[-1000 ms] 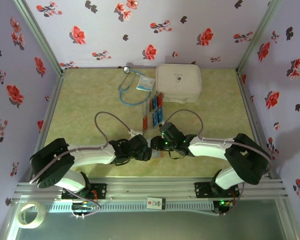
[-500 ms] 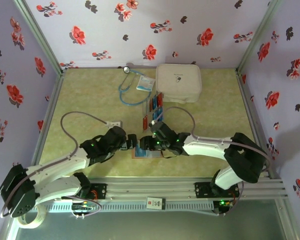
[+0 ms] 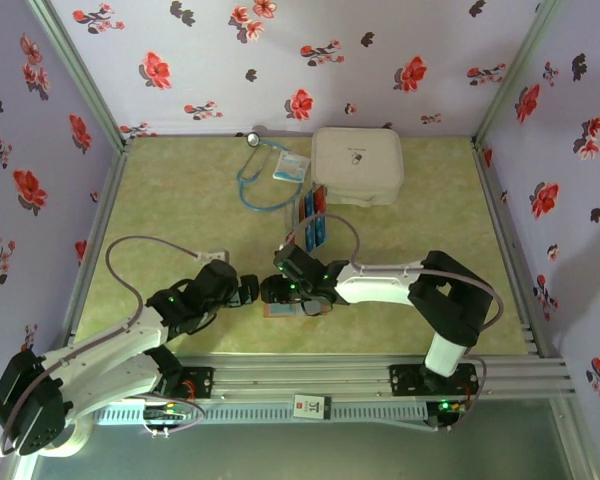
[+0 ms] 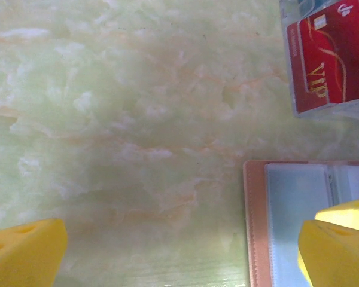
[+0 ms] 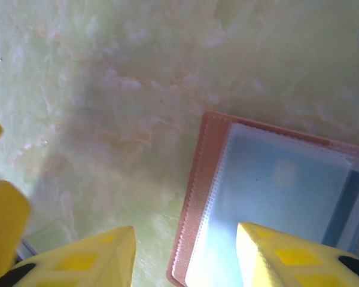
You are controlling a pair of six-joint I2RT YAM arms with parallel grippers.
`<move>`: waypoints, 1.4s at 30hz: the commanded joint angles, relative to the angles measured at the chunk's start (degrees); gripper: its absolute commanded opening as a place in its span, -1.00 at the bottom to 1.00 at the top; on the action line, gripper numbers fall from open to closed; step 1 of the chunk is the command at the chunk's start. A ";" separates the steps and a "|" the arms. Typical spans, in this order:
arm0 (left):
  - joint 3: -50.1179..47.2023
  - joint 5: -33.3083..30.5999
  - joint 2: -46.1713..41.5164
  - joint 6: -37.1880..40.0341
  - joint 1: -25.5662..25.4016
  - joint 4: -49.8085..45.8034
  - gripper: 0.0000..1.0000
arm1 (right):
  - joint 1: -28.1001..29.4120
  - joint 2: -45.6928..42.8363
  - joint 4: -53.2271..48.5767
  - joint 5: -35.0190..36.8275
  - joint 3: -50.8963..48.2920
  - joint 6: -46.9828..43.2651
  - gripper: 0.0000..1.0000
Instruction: Put the credit cards into the card holder
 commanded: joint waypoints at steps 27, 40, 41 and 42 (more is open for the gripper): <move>2.78 3.49 12.24 2.20 0.71 4.98 0.99 | -9.82 10.47 -53.26 15.89 43.09 -20.29 -0.38; 1.90 4.15 14.42 2.25 0.66 7.45 0.99 | -9.53 13.64 -60.53 28.34 47.55 -22.51 -0.38; 1.82 4.24 14.46 2.19 0.69 7.62 0.99 | -9.62 13.52 -60.37 28.59 47.07 -22.46 -0.38; 1.65 4.26 14.55 2.19 0.70 7.85 0.99 | -9.77 13.45 -60.19 28.73 46.73 -22.46 -0.39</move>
